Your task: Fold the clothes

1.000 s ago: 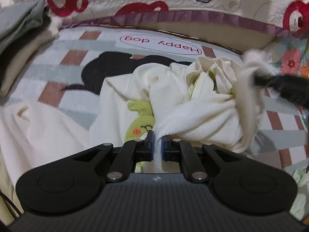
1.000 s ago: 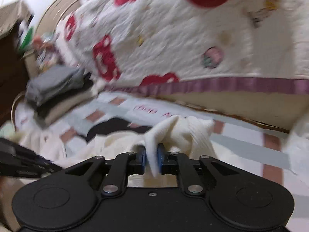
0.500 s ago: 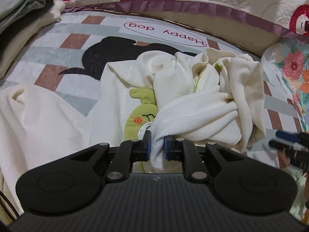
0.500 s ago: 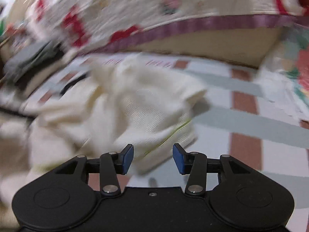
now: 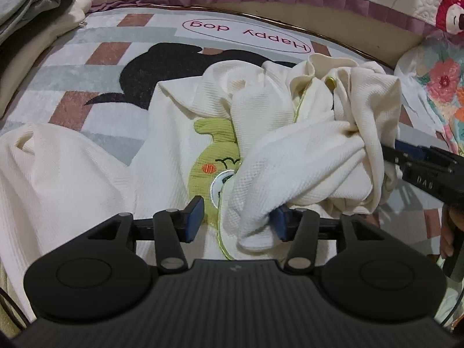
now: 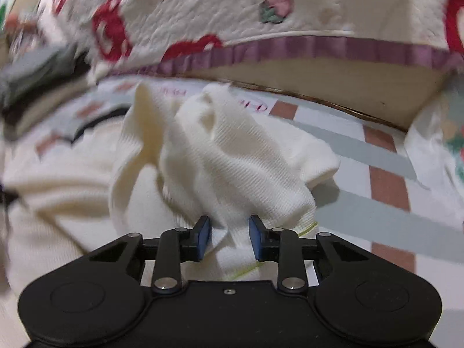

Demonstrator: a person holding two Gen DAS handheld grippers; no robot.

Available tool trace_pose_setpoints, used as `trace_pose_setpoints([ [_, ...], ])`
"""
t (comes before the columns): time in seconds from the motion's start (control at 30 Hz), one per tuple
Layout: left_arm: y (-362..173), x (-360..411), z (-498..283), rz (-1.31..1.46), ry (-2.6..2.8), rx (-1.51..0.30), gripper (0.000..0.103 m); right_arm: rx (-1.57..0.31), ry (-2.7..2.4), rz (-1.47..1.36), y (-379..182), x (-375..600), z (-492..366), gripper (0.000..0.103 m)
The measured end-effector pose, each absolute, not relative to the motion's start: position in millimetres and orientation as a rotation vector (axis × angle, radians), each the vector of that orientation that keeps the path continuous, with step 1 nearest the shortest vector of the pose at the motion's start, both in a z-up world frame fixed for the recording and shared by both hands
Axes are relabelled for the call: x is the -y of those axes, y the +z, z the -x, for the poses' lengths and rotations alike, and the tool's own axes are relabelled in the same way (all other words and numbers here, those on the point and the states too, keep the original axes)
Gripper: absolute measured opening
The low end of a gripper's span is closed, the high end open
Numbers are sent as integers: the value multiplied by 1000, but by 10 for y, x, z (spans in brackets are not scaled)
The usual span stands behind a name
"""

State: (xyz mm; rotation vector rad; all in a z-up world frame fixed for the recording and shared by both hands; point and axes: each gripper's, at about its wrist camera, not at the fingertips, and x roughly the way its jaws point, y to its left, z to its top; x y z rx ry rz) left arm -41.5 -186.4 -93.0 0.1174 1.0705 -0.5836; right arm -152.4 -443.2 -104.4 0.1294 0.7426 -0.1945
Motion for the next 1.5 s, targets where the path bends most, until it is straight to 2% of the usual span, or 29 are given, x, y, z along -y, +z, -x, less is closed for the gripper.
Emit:
trace_pose_setpoints([
  [0.03,-954,1915,434,-142,-608,-1075,52,-731,-211,-132,-1057,4446,1532,48],
  [0.07,-979,1966,453,-166,-633,-1080,60,-720,-226,-134,-1070,4461,1541,55],
  [0.13,-1027,2068,492,-216,-683,-1089,63,-728,-219,-117,-1108,4494,1551,54],
  [0.17,-1048,2115,510,-236,-704,-1090,59,-734,-204,-109,-1120,4508,1556,34],
  [0.2,-1056,2142,522,-237,-712,-1083,55,-739,-189,-102,-1129,4524,1563,4],
  [0.23,-1054,2170,538,-242,-723,-1070,31,-728,-190,-105,-1082,4553,1581,4],
  [0.27,-1010,2196,570,-262,-747,-1034,21,-717,-190,-108,-1036,4582,1600,4],
  [0.47,-421,2149,702,-209,-933,-864,9,-600,-380,-39,-381,5042,2057,4],
  [0.6,30,2184,812,-139,-1145,-830,8,-568,-519,136,204,5530,2394,3],
  [0.7,243,2329,944,-100,-1311,-858,8,-594,-676,269,642,6096,2611,3],
  [0.8,169,2530,1038,5,-1469,-950,7,-628,-899,360,879,6649,2927,3],
  [0.83,60,2626,1053,54,-1504,-1023,8,-644,-984,372,860,6827,3050,4],
  [0.9,-211,2850,1121,46,-1515,-1166,23,-737,-1057,287,725,7111,3228,18],
  [0.93,-325,2960,1203,-47,-1494,-1193,29,-812,-1075,236,590,7191,3294,30],
  [0.97,-410,3029,1311,-171,-1450,-1174,29,-883,-1090,186,456,7261,3360,48],
  [1.07,-526,3048,1491,-401,-1339,-1099,31,-894,-1064,96,152,6976,3540,51],
  [1.17,-449,2813,1330,-364,-1254,-1099,47,-827,-923,-61,-34,6497,3670,57],
  [1.37,-287,2214,973,-364,-1119,-1114,52,-730,-447,-347,-214,5486,3537,57],
  [1.5,-289,1893,971,-398,-1121,-1139,53,-669,-295,-354,-150,5100,3309,60],
])
